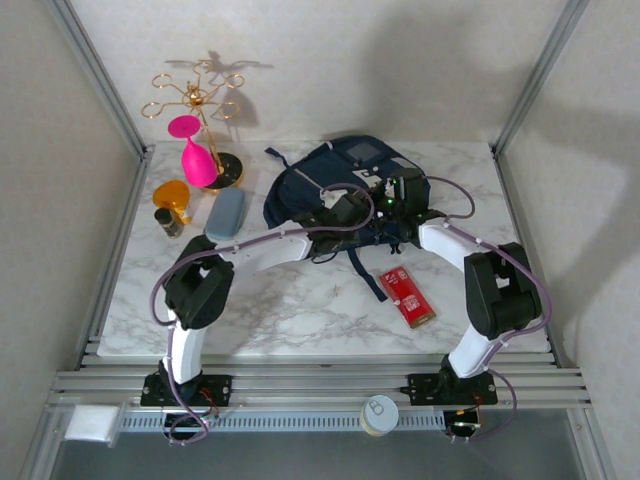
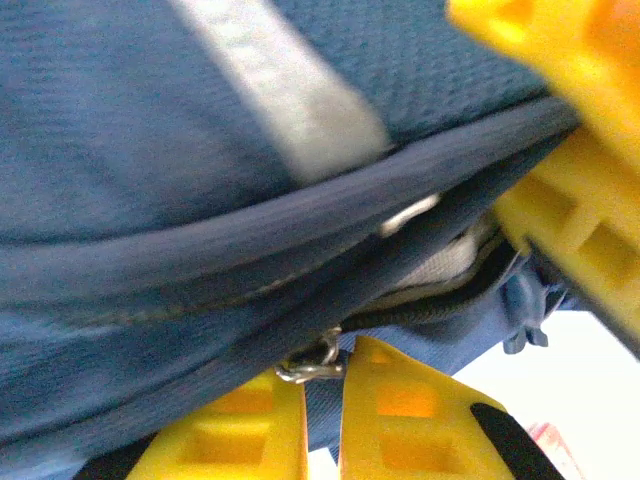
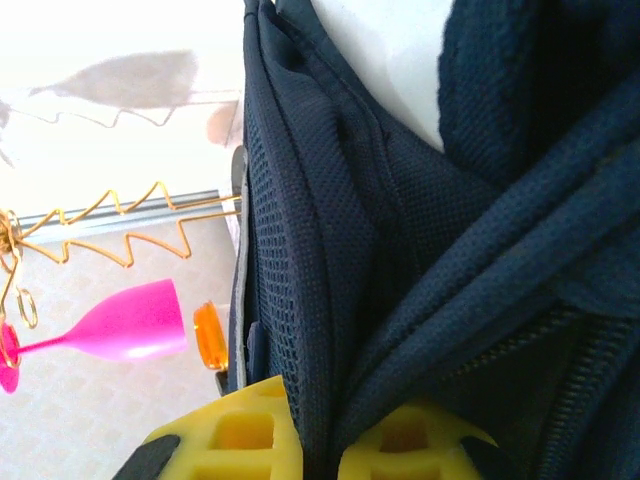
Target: Pack books, pencil case, and school supplies into a backpack
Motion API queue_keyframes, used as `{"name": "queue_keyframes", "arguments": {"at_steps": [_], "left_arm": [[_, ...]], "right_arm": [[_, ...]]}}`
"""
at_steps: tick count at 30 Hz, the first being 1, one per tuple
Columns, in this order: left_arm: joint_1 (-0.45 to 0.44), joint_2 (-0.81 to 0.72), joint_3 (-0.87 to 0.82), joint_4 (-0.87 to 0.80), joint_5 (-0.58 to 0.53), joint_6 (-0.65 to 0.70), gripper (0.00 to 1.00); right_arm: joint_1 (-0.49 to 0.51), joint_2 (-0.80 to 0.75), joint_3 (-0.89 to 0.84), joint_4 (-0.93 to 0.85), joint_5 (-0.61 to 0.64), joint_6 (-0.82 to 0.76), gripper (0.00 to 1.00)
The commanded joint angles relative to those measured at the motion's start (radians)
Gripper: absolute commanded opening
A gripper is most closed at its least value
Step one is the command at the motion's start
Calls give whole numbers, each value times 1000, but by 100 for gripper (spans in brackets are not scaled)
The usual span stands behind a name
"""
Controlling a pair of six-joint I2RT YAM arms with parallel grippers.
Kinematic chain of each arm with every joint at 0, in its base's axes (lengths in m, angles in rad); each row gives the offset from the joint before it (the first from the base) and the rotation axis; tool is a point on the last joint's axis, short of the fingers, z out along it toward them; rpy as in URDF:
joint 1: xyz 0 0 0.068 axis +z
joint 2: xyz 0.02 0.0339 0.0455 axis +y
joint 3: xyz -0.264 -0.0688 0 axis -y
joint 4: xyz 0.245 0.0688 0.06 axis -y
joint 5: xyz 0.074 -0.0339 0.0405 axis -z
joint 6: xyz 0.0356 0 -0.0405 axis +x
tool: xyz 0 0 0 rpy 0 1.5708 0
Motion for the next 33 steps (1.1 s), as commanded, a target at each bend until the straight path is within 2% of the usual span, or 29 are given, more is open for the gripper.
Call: {"name": "queue_keyframes", "arguments": {"at_steps": [1,9,13,14,16,19,22,25,27,30,33], "left_arm": [[44,-113,-82,-3,33,81,0],[123,-268,-286,37,191,278,0],[135,-287,-310,109,304,299,0],[133,-281,-304,127,329,288,0],[129,-272,-298,158,352,273,0],[127,-275,-304,201,359,255,0],[128,-283,-314,231,346,237,0],[130,-283,-315,237,351,230,0],[130,-283,-318,241,362,234,0],[131,-280,-314,221,348,241,0],[137,-290,-327,219,333,239,0]], "right_arm": [[-45,-98,3,28,-79,-63,0],[-159,-99,47,-94,-200,-186,0],[-144,-73,131,-239,-130,-304,0],[-133,-79,129,-241,-116,-305,5],[-110,-101,103,-228,-83,-286,26],[-35,-137,47,-170,-24,-222,46],[42,-136,15,-141,54,-141,57],[110,-137,-49,-21,145,-26,62],[161,-108,-11,-33,229,-9,63],[199,-45,46,-39,300,9,54],[205,-39,35,-10,363,13,26]]}}
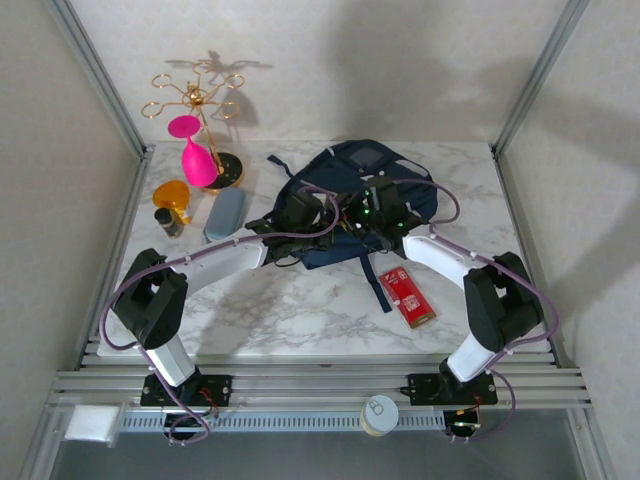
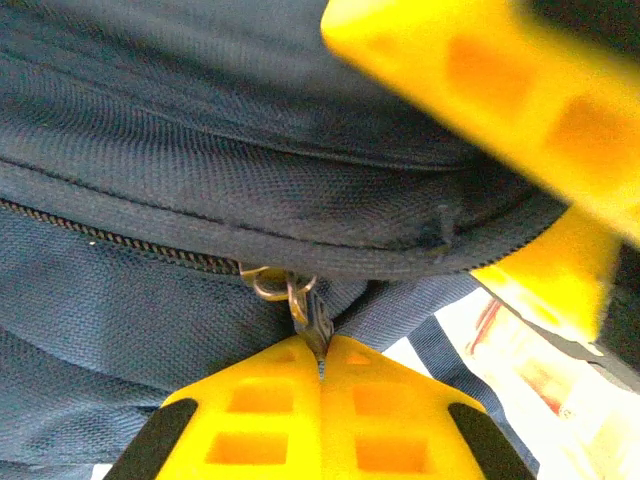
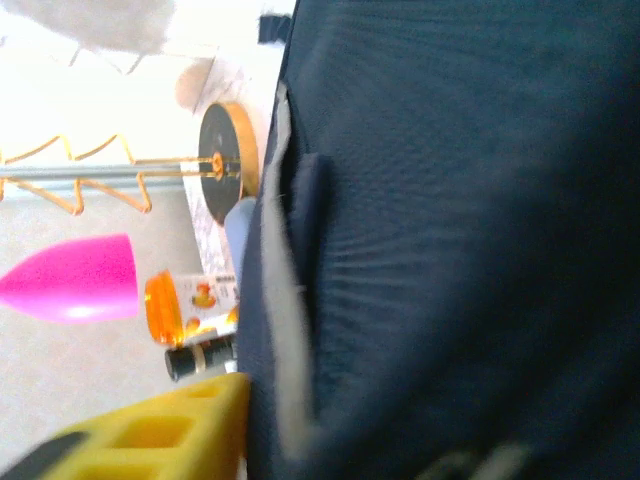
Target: Pack books, pencil case, and school supplies into a backpack
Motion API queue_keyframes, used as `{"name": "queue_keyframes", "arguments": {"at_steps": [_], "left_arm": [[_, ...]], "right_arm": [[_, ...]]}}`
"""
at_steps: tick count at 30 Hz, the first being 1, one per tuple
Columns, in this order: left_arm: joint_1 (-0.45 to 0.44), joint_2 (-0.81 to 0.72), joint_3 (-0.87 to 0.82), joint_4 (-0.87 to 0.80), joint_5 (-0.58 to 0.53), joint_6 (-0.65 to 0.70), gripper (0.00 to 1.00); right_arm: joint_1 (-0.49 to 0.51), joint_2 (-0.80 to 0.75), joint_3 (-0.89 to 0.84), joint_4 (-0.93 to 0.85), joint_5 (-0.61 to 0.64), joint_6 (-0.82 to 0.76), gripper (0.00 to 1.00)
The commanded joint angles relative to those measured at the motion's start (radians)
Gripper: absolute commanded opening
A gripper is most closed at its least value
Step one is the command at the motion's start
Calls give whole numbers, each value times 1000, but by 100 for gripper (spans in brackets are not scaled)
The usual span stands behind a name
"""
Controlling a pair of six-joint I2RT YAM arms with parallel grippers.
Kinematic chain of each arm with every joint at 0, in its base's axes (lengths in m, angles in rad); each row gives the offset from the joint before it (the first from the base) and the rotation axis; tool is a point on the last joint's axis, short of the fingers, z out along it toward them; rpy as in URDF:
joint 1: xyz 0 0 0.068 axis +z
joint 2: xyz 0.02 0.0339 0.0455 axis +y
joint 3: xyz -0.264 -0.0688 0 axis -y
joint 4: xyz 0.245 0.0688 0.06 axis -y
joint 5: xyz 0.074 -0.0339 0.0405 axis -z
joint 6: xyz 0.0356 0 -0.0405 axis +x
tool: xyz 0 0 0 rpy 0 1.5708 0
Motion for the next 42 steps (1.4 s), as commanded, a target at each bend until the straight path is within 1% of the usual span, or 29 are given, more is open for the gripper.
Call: {"name": "queue_keyframes", "arguments": {"at_steps": [1,3,4,6,8,10,13,14,16,19,20,22,23,24,25,26,28,29,30,32,34,37,39,42], "left_arm": [[12,-37,-20,52,-4,-1,0],[20,-56,-46,47,-18,-1,0],[24,-72,-65,51,-26,2,0],[31,-107,-103,51,-31,2,0],[36,-148,-134,28,-38,0,0],[37,-205,-184,12,-40,-3,0],[44,-292,-253,-24,-71,-19,0],[52,-311,-268,-38,-73,-21,0],[78,-335,-290,-75,-73,-26,0],[102,-337,-297,-83,-68,-19,0],[103,-330,-289,-74,-50,-24,0],[84,-309,-258,-18,46,-24,0],[63,-297,-238,1,49,-26,0],[28,-281,-207,15,34,-14,0],[-7,-260,-170,21,11,-6,8],[-34,-238,-138,27,-17,-14,18],[-70,-174,-76,43,-14,-48,23],[-83,-154,-53,38,-41,-74,26],[-99,-135,-37,36,-91,-106,28],[-120,-104,-26,52,-130,-138,33],[-131,-61,2,56,-114,-153,38],[-142,-1,59,2,-139,-166,42],[-146,21,70,-6,-148,-179,43],[-153,38,79,-6,-195,-186,43]], "right_arm": [[6,15,28,86,112,13,20],[8,32,54,59,97,-12,4],[12,46,70,63,72,-35,0],[21,83,126,44,4,-94,0],[33,106,187,-25,-48,-179,0],[35,82,178,-13,-124,-250,0],[18,34,195,-124,-235,-394,0],[1,23,197,-175,-264,-434,0],[-63,-9,161,-214,-391,-501,0],[-153,-56,130,-286,-476,-583,0],[-172,-69,125,-297,-477,-591,0],[-189,-88,105,-269,-508,-576,0],[-187,-90,101,-261,-509,-560,0],[-184,-91,90,-237,-514,-533,0],[-184,-91,78,-203,-530,-507,0],[-185,-91,74,-187,-533,-490,0],[-184,-91,71,-168,-513,-467,0],[-184,-91,68,-156,-513,-460,0],[-185,-91,66,-150,-510,-451,0],[-184,-92,59,-130,-509,-438,0],[-186,-88,59,-127,-505,-430,0],[-186,-77,59,-111,-515,-419,0],[-186,-73,62,-108,-512,-418,0],[-186,-68,58,-85,-514,-403,0]]}}
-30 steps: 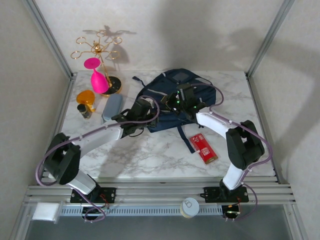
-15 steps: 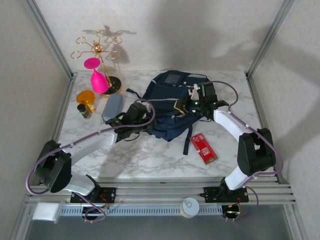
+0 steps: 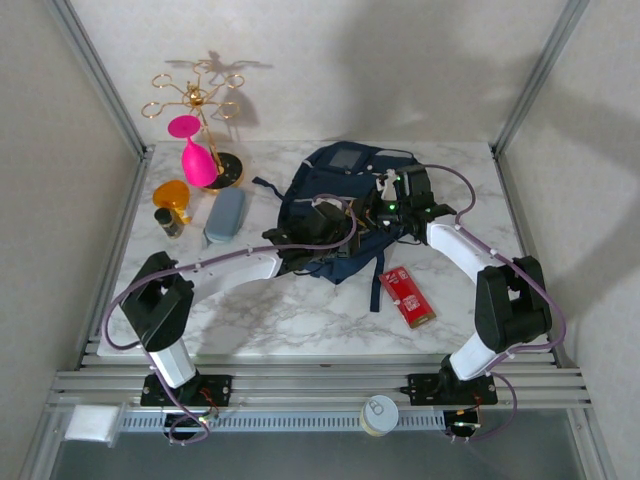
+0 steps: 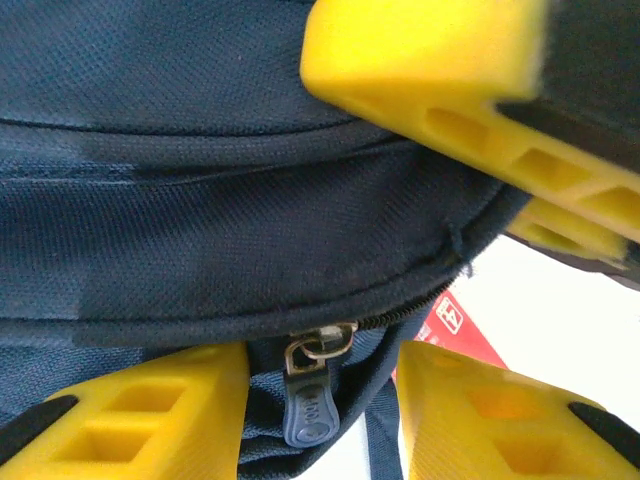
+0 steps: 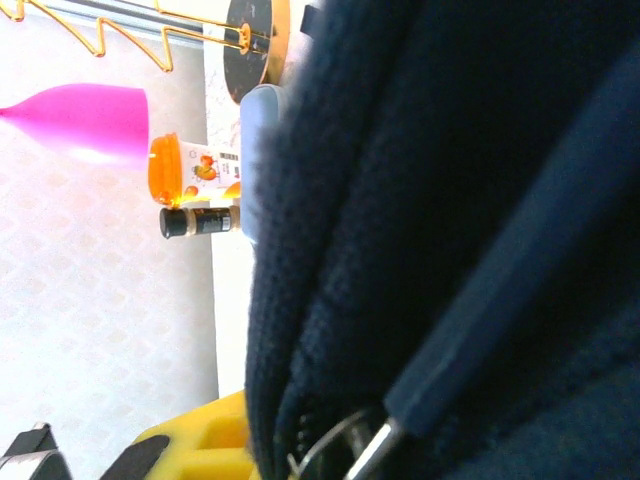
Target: Pack books, pencil case, and school supplies into a backpack
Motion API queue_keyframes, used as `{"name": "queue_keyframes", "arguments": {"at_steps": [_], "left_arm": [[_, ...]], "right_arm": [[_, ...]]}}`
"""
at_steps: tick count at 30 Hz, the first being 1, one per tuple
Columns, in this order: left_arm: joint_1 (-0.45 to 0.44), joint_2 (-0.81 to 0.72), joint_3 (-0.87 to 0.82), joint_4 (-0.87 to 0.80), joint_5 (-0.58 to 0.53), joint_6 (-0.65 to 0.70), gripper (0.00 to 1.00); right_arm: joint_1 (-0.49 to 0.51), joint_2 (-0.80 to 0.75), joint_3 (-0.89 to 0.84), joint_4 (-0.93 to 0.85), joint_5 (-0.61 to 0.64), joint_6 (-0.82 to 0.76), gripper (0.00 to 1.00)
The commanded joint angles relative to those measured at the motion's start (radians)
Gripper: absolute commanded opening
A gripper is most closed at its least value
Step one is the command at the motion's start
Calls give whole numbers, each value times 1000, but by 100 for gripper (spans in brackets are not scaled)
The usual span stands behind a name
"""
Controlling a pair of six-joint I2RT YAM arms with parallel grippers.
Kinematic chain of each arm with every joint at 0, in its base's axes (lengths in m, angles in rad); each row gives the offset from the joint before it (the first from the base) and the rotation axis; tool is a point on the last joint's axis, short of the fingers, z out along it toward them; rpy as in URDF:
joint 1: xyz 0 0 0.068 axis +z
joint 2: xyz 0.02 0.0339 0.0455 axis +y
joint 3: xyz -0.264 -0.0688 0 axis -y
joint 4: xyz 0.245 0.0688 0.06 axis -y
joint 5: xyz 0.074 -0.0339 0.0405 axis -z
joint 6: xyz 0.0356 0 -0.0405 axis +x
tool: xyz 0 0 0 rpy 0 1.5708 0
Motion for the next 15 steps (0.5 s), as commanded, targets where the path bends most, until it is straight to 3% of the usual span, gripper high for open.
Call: {"name": "queue_keyframes", "arguments": {"at_steps": [1,10,15], "left_arm": [[-12,20,31,-24,-66,-24,43],[-12,54,64,21,-108,12,20],[-7,7,18,12,-101,50,1]], "right_arm": [[9,-28,12,121,-62,13,0],[2,-30,8,94,-61,-2,0],[-25,-32,12,92,-88,8,0]]}}
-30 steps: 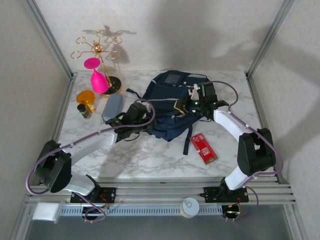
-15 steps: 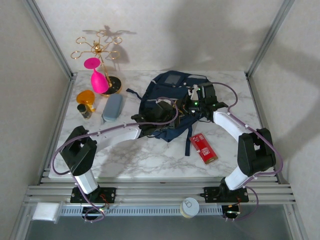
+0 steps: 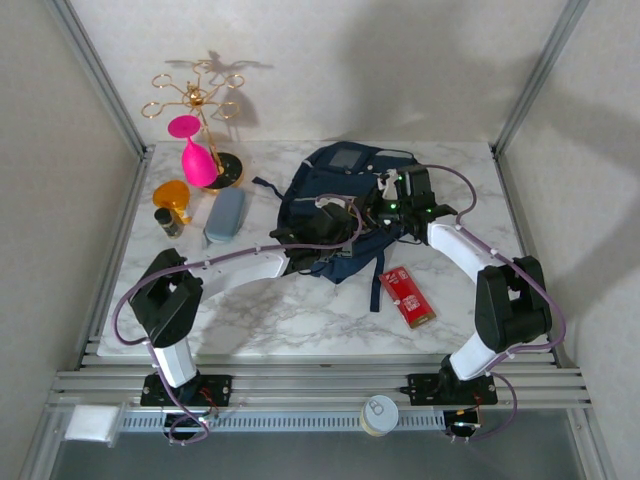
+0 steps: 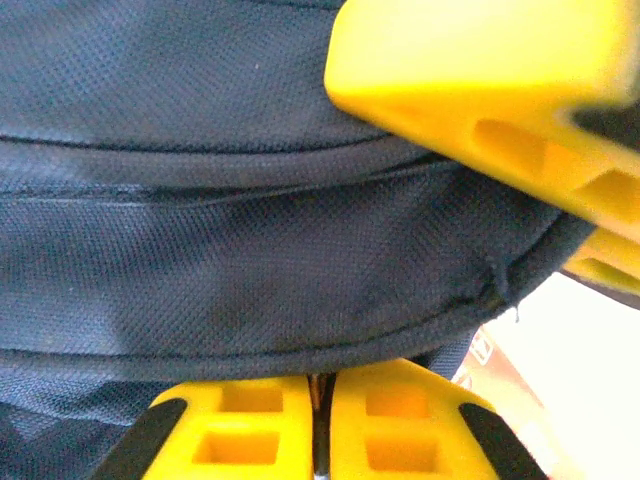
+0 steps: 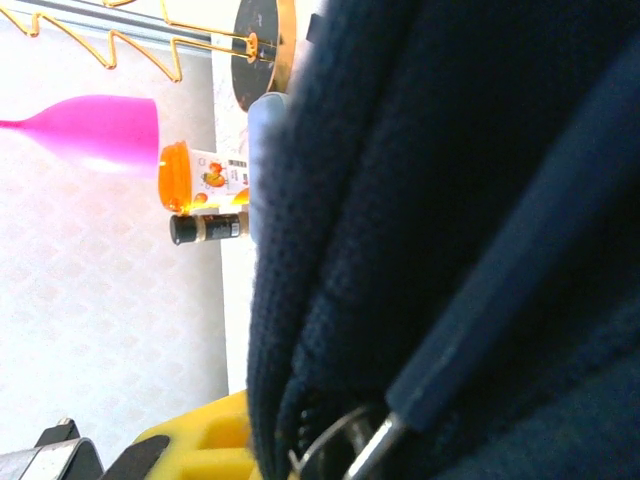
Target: Pack books, pencil case, and school supplies into a backpack
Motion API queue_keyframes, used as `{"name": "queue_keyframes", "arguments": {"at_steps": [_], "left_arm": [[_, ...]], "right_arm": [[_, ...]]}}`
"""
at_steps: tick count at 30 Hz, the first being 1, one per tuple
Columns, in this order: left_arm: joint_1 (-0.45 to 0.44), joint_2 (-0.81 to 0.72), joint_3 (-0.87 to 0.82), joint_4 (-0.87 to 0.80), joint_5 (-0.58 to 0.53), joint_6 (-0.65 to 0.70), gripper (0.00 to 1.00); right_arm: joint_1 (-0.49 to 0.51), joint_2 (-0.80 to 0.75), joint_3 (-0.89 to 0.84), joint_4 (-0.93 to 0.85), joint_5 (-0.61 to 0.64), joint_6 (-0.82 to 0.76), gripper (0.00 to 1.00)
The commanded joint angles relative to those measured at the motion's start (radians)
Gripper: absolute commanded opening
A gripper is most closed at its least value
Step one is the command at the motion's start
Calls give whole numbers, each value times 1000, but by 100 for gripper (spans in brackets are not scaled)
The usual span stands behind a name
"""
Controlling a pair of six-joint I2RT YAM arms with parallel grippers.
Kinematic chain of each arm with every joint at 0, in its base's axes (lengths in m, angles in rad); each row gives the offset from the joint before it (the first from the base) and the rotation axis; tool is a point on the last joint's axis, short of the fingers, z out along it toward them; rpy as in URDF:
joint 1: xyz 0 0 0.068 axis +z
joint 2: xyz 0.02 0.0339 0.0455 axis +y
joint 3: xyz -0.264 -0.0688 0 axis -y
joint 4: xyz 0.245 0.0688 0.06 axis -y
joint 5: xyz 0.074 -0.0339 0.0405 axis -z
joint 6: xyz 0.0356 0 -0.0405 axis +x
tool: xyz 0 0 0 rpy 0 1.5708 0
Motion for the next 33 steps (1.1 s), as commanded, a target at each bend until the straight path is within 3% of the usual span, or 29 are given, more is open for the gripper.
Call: {"name": "queue_keyframes", "arguments": {"at_steps": [1,5,9,14,19,28,33], "left_arm": [[6,-43,-25,5,-31,40,0],[43,-98,-74,-24,-3,83,0],[97,-161,-133,-3,99,144,0],[104,-151,-138,44,210,141,11],[76,-110,-135,98,219,126,24],[70,-115,-184,135,212,111,14],[71,-146,-227,154,225,117,21]], "right_arm": [[-12,-32,21,64,-73,-23,0],[-29,-35,47,-2,-64,-64,0],[-44,-35,50,-23,-63,-78,0],[-32,-31,43,24,-78,-47,0],[-19,-17,56,30,-81,-38,0],[-21,-14,61,30,-74,-40,0],[-20,-3,61,46,-80,-30,0]]}}
